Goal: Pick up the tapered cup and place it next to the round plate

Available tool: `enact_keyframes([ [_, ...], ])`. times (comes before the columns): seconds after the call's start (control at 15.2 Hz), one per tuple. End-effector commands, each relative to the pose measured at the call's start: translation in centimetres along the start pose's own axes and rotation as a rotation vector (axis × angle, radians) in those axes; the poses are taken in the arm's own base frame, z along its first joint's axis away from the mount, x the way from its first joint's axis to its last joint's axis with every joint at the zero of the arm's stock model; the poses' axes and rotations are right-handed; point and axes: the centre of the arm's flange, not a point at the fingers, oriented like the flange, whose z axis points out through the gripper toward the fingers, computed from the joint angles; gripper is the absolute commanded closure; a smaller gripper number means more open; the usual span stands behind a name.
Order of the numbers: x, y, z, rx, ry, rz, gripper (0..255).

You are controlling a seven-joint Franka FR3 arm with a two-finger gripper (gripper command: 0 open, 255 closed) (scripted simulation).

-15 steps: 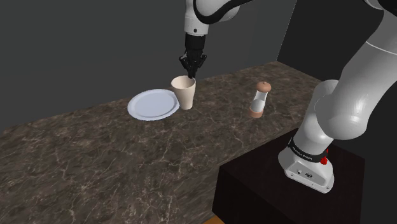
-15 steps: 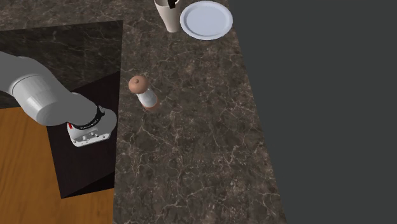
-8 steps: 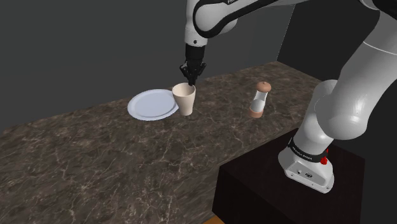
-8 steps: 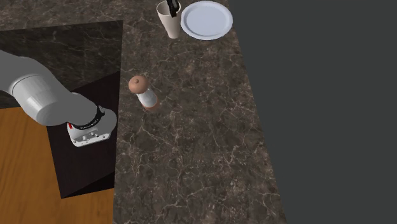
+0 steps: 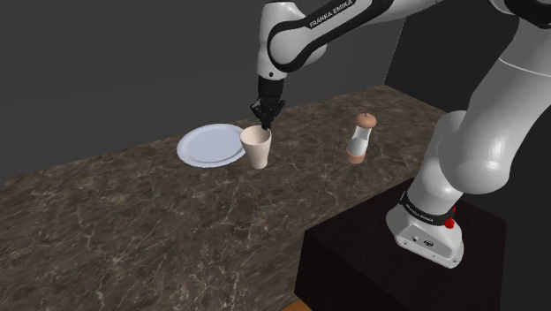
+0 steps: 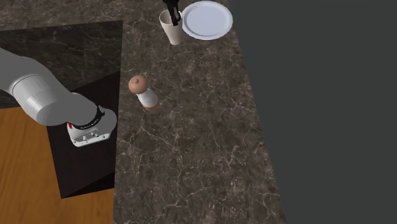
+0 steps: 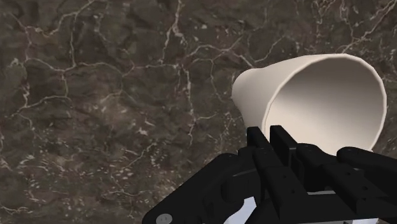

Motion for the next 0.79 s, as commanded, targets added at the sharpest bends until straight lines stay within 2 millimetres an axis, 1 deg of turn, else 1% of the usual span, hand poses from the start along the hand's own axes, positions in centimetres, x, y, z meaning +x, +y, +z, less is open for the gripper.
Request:
enact_keyframes([
  [0.0, 0.0, 0.1, 1.1, -0.001, -0.003, -0.001, 255],
  [0.2, -0.1, 0.3, 2.7, -0.001, -0.003, -0.001, 255],
  [0.66, -0.1, 0.3, 2.7, -0.001, -0.003, -0.001, 255],
  [0.73, 0.0, 0.2, 2.6, -0.001, -0.002, -0.001, 0],
])
